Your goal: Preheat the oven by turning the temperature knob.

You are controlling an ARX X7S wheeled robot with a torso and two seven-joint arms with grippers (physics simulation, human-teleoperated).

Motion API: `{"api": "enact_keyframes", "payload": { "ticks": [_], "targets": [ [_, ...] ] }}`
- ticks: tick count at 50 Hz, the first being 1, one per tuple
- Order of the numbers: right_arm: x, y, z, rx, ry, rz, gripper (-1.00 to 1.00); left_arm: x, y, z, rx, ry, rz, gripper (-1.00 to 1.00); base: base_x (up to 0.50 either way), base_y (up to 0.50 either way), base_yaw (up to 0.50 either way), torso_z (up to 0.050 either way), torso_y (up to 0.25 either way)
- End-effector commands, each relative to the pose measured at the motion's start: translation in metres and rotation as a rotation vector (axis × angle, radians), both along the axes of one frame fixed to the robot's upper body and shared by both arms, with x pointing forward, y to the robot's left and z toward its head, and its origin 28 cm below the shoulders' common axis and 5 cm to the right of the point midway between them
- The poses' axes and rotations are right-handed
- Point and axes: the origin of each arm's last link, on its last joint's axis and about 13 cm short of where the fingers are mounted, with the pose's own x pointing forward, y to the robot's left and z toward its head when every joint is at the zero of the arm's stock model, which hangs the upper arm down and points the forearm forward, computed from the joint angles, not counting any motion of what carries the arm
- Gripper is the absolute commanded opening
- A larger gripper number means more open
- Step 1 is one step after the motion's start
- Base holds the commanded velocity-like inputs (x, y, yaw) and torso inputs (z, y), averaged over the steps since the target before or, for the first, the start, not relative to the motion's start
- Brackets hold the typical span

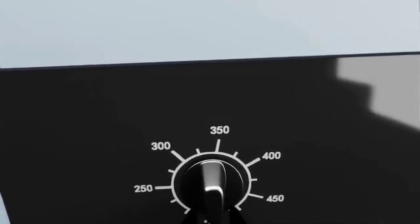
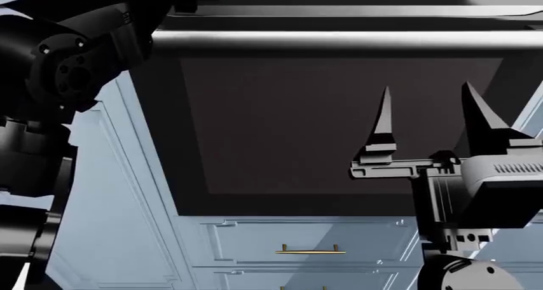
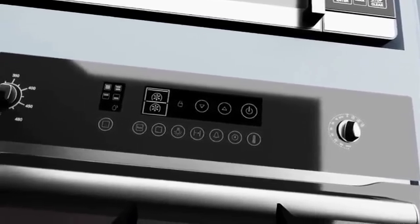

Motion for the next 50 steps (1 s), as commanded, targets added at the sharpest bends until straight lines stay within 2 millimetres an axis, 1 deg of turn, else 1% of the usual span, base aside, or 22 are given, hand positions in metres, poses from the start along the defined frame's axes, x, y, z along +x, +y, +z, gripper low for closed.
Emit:
{"api": "enact_keyframes", "payload": {
  "ticks": [1, 8, 14, 19, 33, 41, 46, 50],
  "targets": [
    [0.000, 0.000, 0.000, 0.000, 0.001, 0.001, 1.00, 0.004, 0.000, 0.002, -0.040, -0.006, -0.005, -1.00, 0.02, 0.00, -0.01, 0.000, 0.000],
    [0.000, 0.000, 0.000, 0.000, 0.000, 0.001, 1.00, 0.003, -0.001, 0.001, -0.037, -0.009, -0.008, -1.00, 0.02, 0.00, -0.01, 0.000, 0.000],
    [-0.001, 0.000, 0.000, 0.000, 0.001, 0.001, 1.00, 0.006, -0.001, 0.002, -0.041, -0.010, -0.005, -1.00, 0.02, 0.00, -0.01, 0.003, 0.000],
    [-0.001, 0.000, 0.000, -0.001, 0.000, 0.001, 1.00, 0.005, -0.001, 0.000, 0.012, -0.037, 0.017, -1.00, 0.02, 0.00, -0.01, 0.002, 0.000],
    [0.001, 0.000, -0.001, -0.001, 0.002, 0.001, 1.00, 0.014, 0.001, -0.004, 0.059, -0.048, 0.056, -1.00, 0.02, 0.00, -0.01, 0.002, 0.000],
    [0.001, 0.001, -0.002, -0.004, 0.006, 0.002, 1.00, 0.015, 0.004, -0.002, 0.073, -0.062, 0.079, -1.00, 0.03, 0.00, -0.01, 0.004, 0.000],
    [0.001, 0.001, -0.002, -0.004, 0.006, 0.001, 1.00, 0.017, 0.006, -0.005, 0.125, -0.070, 0.114, -1.00, 0.03, 0.00, -0.02, 0.002, 0.000],
    [0.001, 0.001, -0.002, -0.005, 0.006, 0.001, 1.00, 0.016, 0.006, -0.006, 0.136, -0.060, 0.111, -1.00, 0.03, 0.00, -0.02, 0.002, 0.000]
  ]
}}
